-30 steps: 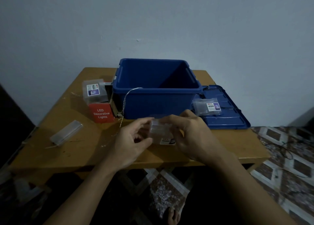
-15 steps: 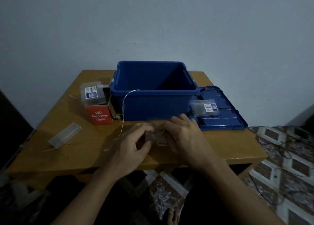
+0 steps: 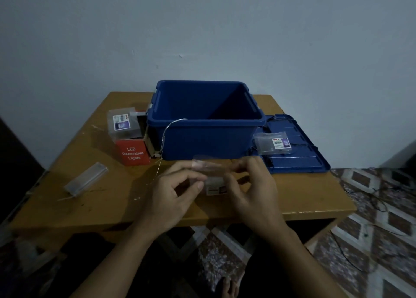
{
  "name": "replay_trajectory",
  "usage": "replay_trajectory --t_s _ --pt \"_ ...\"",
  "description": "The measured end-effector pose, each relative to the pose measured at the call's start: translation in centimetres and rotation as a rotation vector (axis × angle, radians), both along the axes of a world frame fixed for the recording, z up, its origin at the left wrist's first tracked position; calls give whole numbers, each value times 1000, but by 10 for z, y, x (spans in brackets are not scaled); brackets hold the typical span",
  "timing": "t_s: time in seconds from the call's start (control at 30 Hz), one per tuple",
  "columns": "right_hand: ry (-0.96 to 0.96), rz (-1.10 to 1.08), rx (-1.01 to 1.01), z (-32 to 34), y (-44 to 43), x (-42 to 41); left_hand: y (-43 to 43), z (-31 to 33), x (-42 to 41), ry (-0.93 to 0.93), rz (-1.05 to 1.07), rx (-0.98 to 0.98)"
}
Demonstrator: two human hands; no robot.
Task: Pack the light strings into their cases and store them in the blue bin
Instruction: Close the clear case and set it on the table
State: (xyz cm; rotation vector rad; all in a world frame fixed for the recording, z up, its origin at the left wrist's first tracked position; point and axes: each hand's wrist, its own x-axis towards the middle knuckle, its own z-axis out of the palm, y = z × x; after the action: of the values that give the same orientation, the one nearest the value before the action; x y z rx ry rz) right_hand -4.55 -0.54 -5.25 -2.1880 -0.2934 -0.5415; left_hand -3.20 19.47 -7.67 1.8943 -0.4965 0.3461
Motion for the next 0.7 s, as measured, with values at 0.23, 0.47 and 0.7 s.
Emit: replay_trajectory --t_s 0.23,0.47,0.7 --pt "416 53 395 1 0 1 1 3 2 -1 35 -35" --pt "427 154 407 1 2 4 -3 1 3 -21 110 -34" --pt "595 129 676 0 3 11 -1 -4 1 72 88 -97"
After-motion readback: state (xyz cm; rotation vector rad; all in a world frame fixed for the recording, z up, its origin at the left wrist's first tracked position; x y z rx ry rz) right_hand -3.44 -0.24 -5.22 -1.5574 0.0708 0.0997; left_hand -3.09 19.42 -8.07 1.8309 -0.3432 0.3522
